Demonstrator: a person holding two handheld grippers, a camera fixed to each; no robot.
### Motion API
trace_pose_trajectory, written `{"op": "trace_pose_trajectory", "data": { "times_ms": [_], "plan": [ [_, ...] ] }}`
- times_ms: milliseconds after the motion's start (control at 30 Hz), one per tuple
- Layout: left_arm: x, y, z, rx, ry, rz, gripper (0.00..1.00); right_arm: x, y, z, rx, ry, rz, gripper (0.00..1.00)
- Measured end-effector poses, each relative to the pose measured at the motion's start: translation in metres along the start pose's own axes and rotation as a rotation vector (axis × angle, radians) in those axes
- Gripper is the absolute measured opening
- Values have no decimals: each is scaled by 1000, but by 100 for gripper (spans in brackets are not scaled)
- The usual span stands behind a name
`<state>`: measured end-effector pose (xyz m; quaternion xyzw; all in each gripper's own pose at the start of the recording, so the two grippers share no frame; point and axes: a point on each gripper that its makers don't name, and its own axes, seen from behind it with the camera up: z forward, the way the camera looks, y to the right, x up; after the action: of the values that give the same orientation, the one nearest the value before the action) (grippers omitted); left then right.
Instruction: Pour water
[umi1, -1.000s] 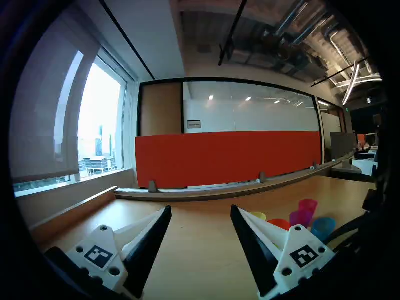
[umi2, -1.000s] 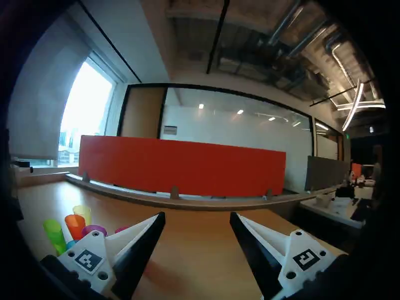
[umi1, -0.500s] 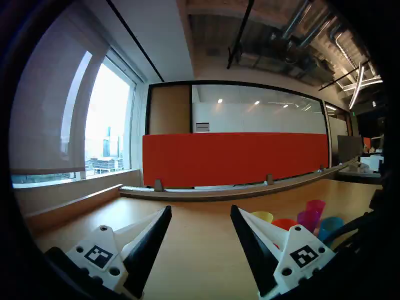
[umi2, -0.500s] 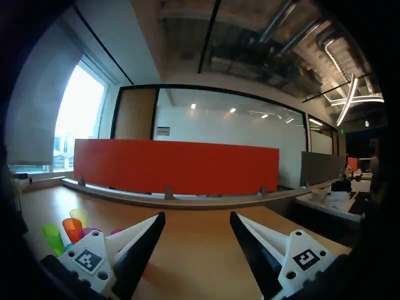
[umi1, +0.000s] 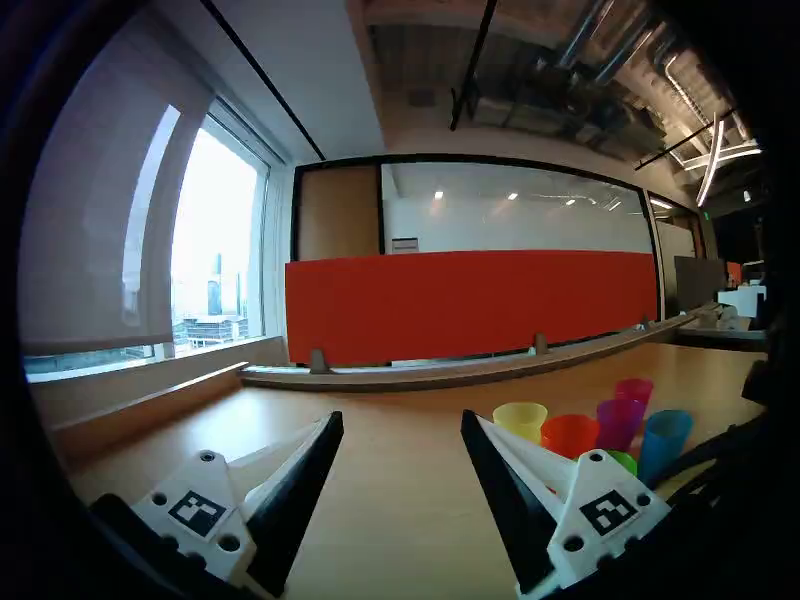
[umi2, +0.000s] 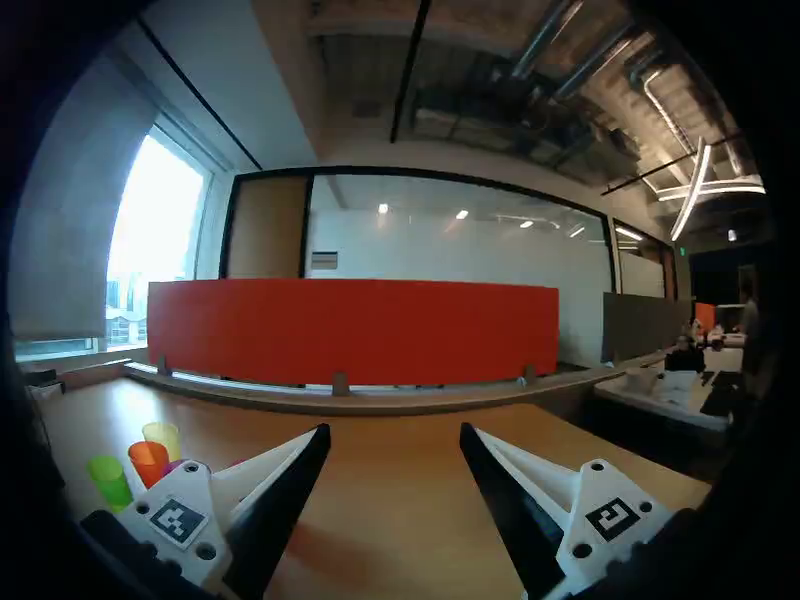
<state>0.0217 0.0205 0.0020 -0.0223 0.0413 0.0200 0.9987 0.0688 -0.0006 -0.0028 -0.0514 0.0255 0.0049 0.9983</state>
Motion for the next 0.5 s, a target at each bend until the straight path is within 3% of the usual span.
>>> {"op": "trace_pose_trajectory", "data": {
  "times_ms": [500],
  "plan": [
    [-15, -8, -5, 15, -21, -32, 87, 0, 2, -2, -5, 6, -8, 100]
  ]
}}
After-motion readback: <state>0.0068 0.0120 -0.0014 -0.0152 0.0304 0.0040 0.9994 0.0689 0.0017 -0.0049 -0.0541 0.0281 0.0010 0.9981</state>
